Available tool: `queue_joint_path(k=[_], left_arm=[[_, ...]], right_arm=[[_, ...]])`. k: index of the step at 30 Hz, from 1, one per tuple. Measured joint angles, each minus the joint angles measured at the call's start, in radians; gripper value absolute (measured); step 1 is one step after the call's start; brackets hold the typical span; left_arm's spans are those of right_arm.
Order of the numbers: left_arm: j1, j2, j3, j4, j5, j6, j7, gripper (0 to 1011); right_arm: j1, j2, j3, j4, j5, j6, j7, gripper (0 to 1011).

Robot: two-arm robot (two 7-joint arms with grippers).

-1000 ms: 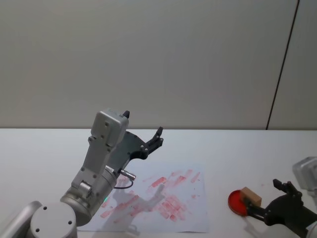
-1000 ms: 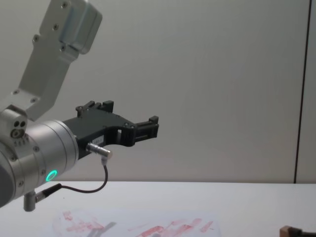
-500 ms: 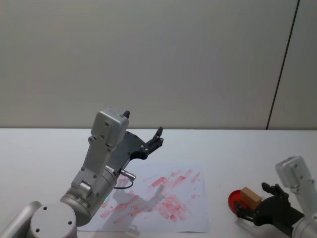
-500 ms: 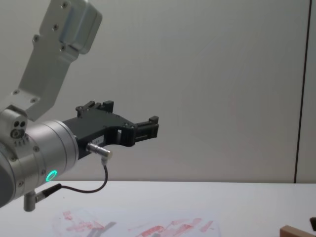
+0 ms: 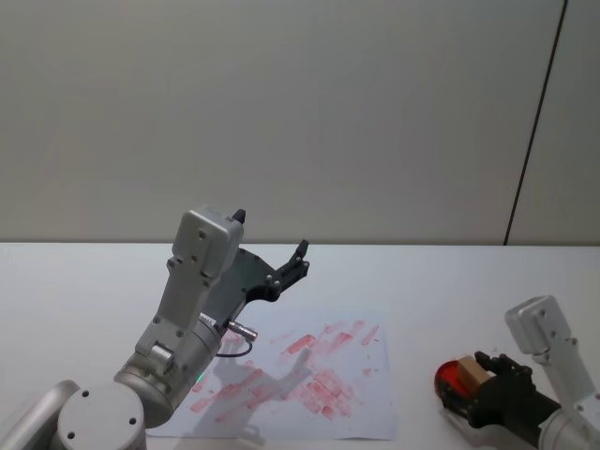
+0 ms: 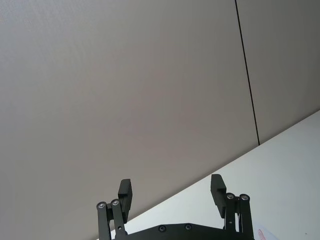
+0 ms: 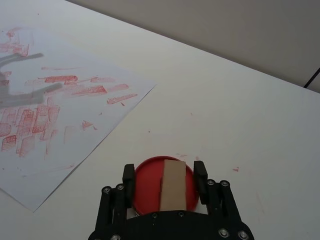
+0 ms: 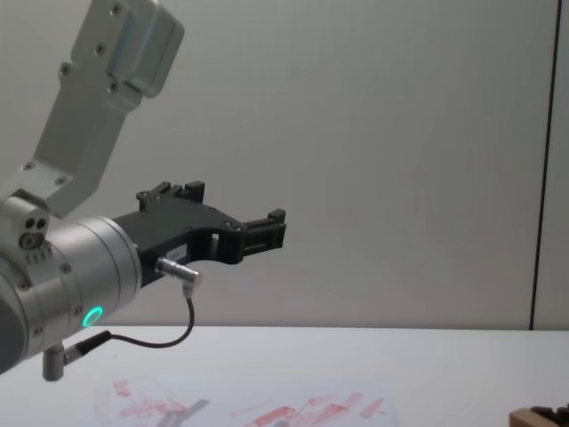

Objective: Use the one hand to pick up the stamp and affix it onto the A4 paper.

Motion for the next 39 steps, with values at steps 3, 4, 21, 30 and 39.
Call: queue_joint_path(k=[3,4,21,30,39], left_arm=[[0.0,0.0,0.0,0.0,0.0,0.0,0.0,1002],[0.0,0.0,0.0,0.0,0.0,0.0,0.0,1002],[0.0,0.0,0.0,0.0,0.0,0.0,0.0,1003],[0.0,0.0,0.0,0.0,0.0,0.0,0.0,1002],[0.0,0.0,0.0,0.0,0.0,0.0,0.0,1003]], right_arm=[[0.004,-0.003,-0.002,0.006,-0.001,0.001,0.003,645],[0.005,-0.004,-0.002,0.007,-0.002,0.001,0.003,603],[0.013,-0.01,-0.005,0.018,-0.006,0.004,0.009,218],[0.021,-0.017,-0.006,0.023,-0.006,-0.029,0.01,218],[0.053,-0.044,-0.011,0.026,0.015,-0.096,0.025,219]])
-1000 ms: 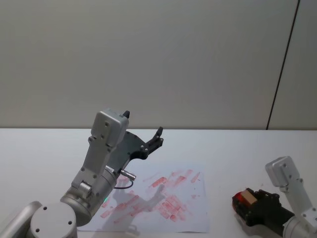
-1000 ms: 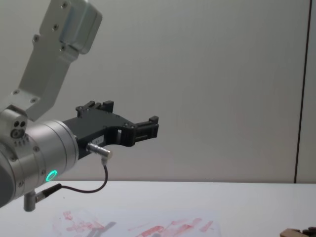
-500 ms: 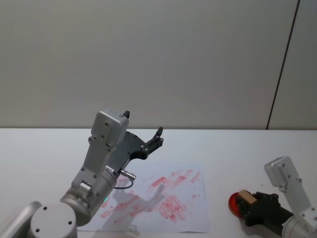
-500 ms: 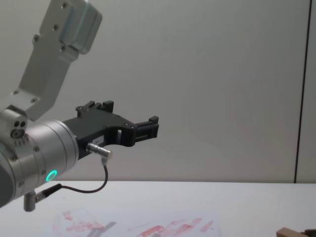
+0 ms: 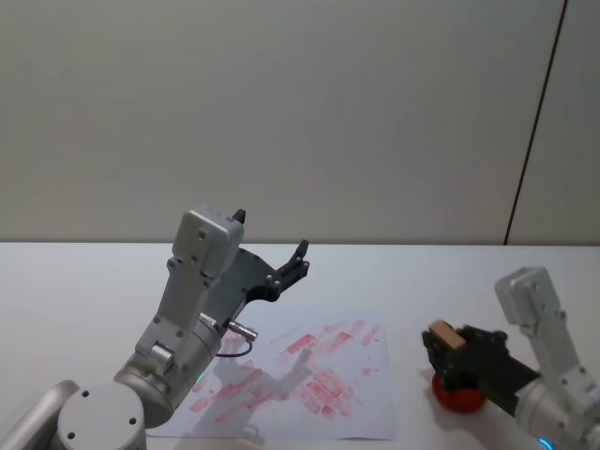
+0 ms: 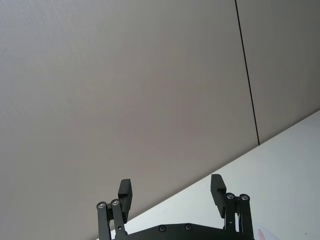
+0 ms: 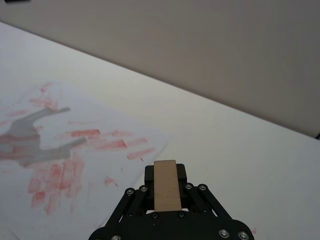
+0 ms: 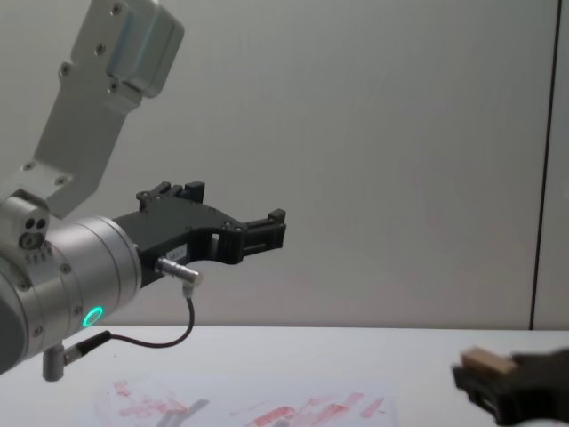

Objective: Use the one hand to pick up the stamp and affix it onto the A4 paper.

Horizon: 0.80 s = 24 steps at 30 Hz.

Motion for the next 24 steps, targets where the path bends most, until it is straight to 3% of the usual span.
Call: queue_joint_path(k=[7,13,24], left_arm=[[0.0,0.0,0.0,0.0,0.0,0.0,0.0,1002],[0.0,0.0,0.0,0.0,0.0,0.0,0.0,1002],[0.0,0.0,0.0,0.0,0.0,0.0,0.0,1003]], right_arm=[[0.052,-0.046,-0.017,0.017,0.024,-0.046,0.044,219],[0.092,-0.085,-0.038,0.052,0.028,-0.051,0.085,219],[0.157,-0.155,-0.09,0.167,-0.018,-0.034,0.15,219]])
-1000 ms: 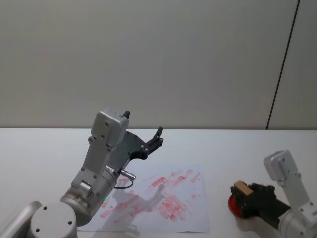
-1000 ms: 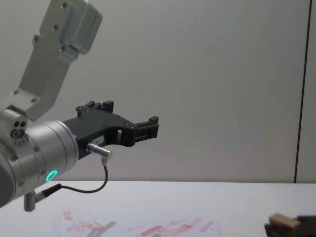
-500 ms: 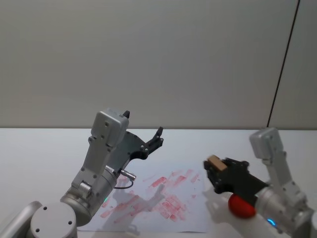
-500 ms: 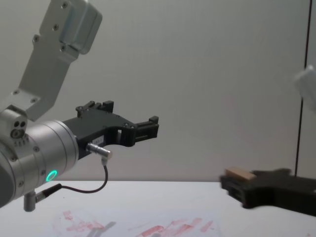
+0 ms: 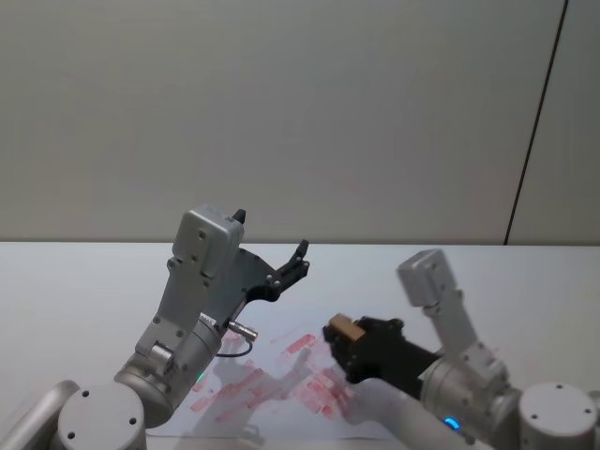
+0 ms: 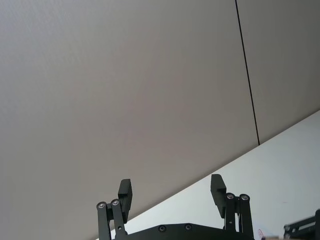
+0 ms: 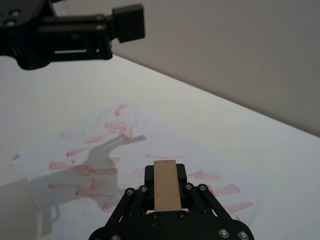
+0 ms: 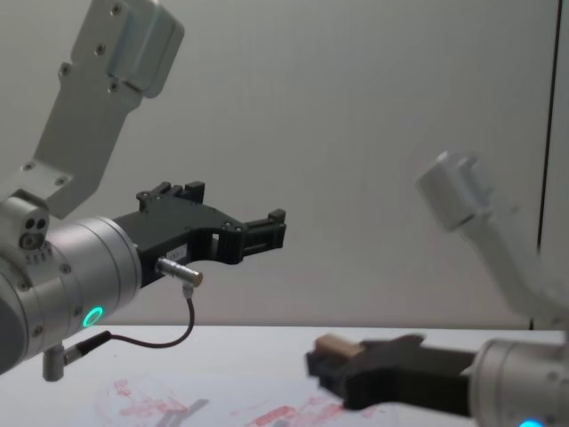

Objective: Use the one hand to pick up the stamp and affix it onto the A4 paper.

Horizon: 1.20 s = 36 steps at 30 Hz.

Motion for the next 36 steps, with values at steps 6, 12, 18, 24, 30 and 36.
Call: queue_joint_path(k=[6,12,18,24,30,36], left_arm=[[0.0,0.0,0.0,0.0,0.0,0.0,0.0,1002],[0.0,0.0,0.0,0.0,0.0,0.0,0.0,1003],[0.0,0.0,0.0,0.0,0.0,0.0,0.0,1002],[0.0,0.0,0.0,0.0,0.0,0.0,0.0,1002],[0.0,0.0,0.0,0.0,0.0,0.0,0.0,1002],[0.0,0.0,0.0,0.0,0.0,0.0,0.0,1002]], right_arm=[[0.03,-0.039,-0.033,0.085,-0.027,-0.005,0.02,219],[0.046,-0.061,-0.052,0.139,-0.041,-0.011,0.023,219],[0.055,-0.071,-0.062,0.172,-0.051,-0.015,0.022,219],[0.061,-0.075,-0.065,0.198,-0.067,-0.015,0.017,219],[0.063,-0.073,-0.065,0.205,-0.079,-0.013,0.012,219],[0.063,-0.071,-0.065,0.206,-0.087,-0.007,0.01,219]])
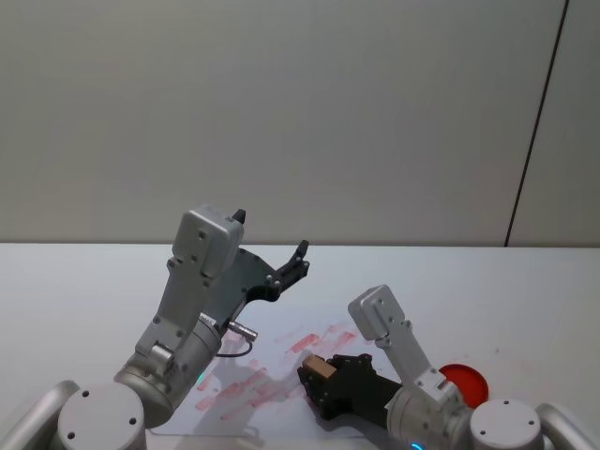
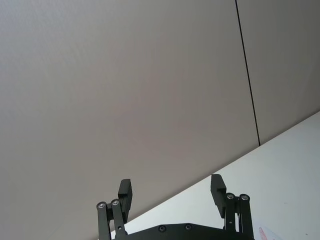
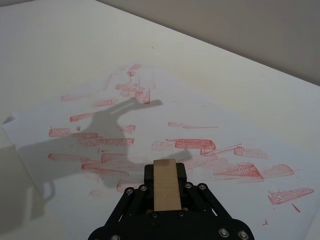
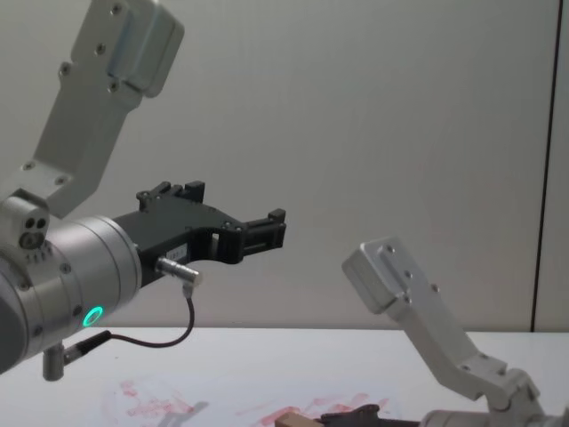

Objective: Use the one hand to pick up the stamp and affix it onto the A4 paper.

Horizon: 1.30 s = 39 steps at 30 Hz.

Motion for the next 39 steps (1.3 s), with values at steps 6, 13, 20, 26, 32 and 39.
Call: queue_joint_path(k=[6,13,20,26,32,39], left_arm=[[0.0,0.0,0.0,0.0,0.0,0.0,0.0,1002],[0.0,0.0,0.0,0.0,0.0,0.0,0.0,1002],[0.0,0.0,0.0,0.0,0.0,0.0,0.0,1003],[0.0,0.0,0.0,0.0,0.0,0.0,0.0,1003],[0.0,0.0,0.0,0.0,0.0,0.0,0.0,1002],[0.0,0.0,0.0,0.0,0.0,0.0,0.0,1003]], right_arm=[[-0.001,0.002,0.0,-0.003,0.0,0.004,-0.001,219],[-0.001,0.0,-0.001,-0.007,0.024,-0.003,-0.003,219],[-0.001,-0.005,0.003,-0.044,0.086,-0.024,-0.005,219],[-0.008,0.005,0.02,-0.108,0.144,-0.026,-0.017,219],[-0.034,0.044,0.055,-0.199,0.206,-0.009,-0.045,219],[-0.084,0.115,0.104,-0.295,0.254,0.012,-0.084,219]])
